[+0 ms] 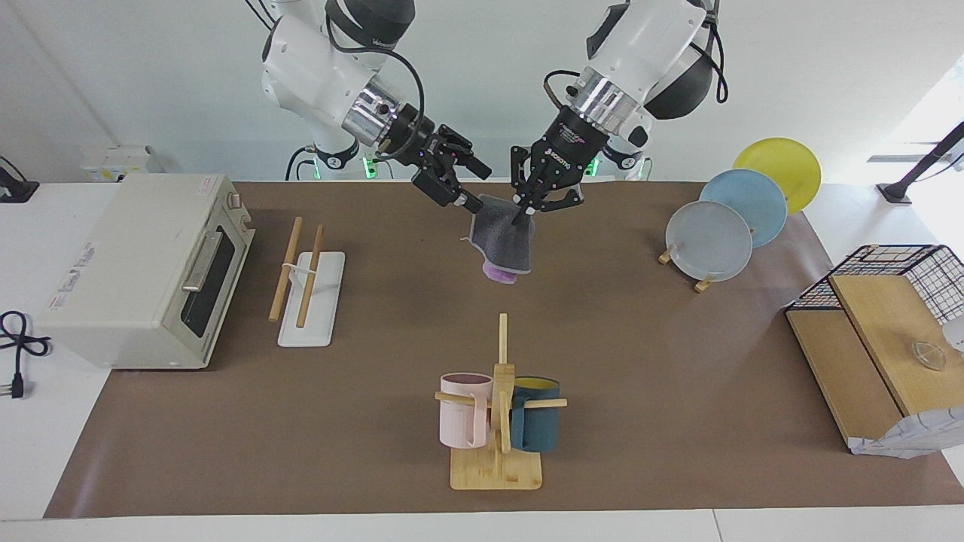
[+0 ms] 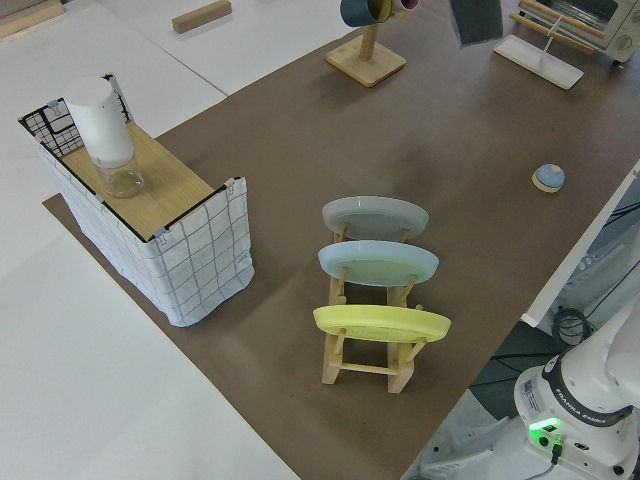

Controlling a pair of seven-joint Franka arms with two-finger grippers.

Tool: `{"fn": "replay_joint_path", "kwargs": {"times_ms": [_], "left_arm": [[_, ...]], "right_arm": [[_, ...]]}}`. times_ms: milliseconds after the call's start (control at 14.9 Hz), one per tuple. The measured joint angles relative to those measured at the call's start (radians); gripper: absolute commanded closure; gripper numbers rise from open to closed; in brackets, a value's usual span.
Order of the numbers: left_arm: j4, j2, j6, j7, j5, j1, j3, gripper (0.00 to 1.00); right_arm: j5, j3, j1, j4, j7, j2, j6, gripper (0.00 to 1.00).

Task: Fold towel and hang on rack
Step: 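Grasp the towel with the right gripper beside the left gripper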

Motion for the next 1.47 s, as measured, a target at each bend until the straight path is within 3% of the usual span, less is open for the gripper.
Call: {"fn": "replay_joint_path", "kwargs": {"times_ms": [535, 669, 803, 870, 1472], "left_arm": [[0.000, 0.000, 0.000, 0.000, 0.000, 0.000, 0.000, 1.00], [0.000, 0.000, 0.000, 0.000, 0.000, 0.000, 0.001, 1.00], [0.000, 0.000, 0.000, 0.000, 0.000, 0.000, 0.001, 1.00], [0.000, 0.000, 0.000, 0.000, 0.000, 0.000, 0.001, 1.00], [0.000, 0.000, 0.000, -0.001, 0.000, 0.000, 0.001, 1.00]], "right_arm": [[0.000, -0.001, 0.006, -0.001, -0.077, 0.057, 0.097, 0.00], [0.000, -0.001, 0.006, 0.004, -0.094, 0.064, 0.122, 0.30], [0.000, 0.000, 0.012, 0.006, -0.103, 0.066, 0.151, 0.88], [0.000, 0.000, 0.018, 0.006, -0.109, 0.067, 0.166, 1.00], [0.000, -0.001, 0.028, 0.029, -0.139, 0.079, 0.181, 1.00]]}}
